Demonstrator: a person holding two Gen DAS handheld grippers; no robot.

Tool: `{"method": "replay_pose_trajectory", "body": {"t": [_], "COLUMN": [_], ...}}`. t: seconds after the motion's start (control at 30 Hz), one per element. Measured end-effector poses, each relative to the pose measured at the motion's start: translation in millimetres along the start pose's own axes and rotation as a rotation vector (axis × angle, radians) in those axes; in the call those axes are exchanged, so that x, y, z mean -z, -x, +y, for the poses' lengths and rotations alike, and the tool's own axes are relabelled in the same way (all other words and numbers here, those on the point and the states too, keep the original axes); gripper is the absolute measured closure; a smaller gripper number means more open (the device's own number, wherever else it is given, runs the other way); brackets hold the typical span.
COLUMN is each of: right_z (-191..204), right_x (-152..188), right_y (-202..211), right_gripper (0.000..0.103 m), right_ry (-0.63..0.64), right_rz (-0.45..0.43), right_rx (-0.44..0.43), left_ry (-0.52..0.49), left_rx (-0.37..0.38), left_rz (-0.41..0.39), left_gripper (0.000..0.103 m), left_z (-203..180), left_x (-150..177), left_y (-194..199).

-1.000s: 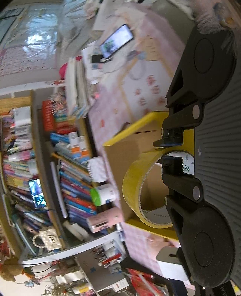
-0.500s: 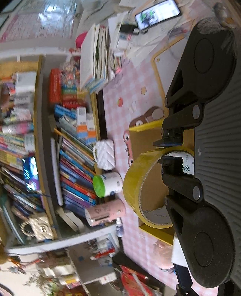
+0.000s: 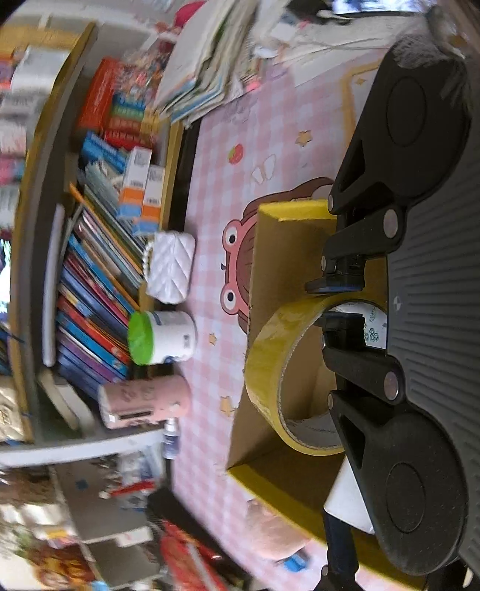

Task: Organize objects
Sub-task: 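Lower the white charger with the left tool while the right tool lowers the tape roll into the box, then open both tools to release the charger and tape roll into the box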

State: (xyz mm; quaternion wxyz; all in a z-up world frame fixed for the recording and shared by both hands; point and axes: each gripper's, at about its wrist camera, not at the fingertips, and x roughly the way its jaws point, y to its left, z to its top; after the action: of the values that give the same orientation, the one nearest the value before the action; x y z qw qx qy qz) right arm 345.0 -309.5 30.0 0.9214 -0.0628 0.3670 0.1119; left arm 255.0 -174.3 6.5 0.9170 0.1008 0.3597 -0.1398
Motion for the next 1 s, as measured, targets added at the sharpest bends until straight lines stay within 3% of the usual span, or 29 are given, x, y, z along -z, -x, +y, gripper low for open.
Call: {"method": "replay_pose_trajectory", "body": {"t": [0.27, 0.4, 0.63, 0.77, 0.9, 1.0], "right_z": [11, 16, 16, 15, 11, 8], "right_x": [-6, -3, -5, -5, -7, -7], "right_y": [-50, -63, -65, -62, -50, -36], "right_gripper": [0.093, 0.093, 0.091, 0.087, 0.075, 0.075], "right_ry": [0.122, 0.166, 0.164, 0.147, 0.122, 0.104], "right_rz": [0.186, 0.238, 0.243, 0.235, 0.206, 0.175], "right_rx": [-0.066, -0.068, -0.088, -0.090, -0.099, -0.099], "left_ry": [-0.026, -0.038, -0.032, -0.027, -0.039, -0.032], "left_rx": [-0.045, -0.049, -0.049, -0.040, -0.055, -0.061], "left_rz": [0.099, 0.105, 0.103, 0.060, 0.019, -0.012], "left_gripper": [0.032, 0.032, 0.031, 0.030, 0.030, 0.025], "left_z": [-7, -10, -12, -13, -14, -12], "left_x": [-3, -2, -2, -3, -1, 0], "left_y": [-23, -26, -26, -18, -6, 4]}}
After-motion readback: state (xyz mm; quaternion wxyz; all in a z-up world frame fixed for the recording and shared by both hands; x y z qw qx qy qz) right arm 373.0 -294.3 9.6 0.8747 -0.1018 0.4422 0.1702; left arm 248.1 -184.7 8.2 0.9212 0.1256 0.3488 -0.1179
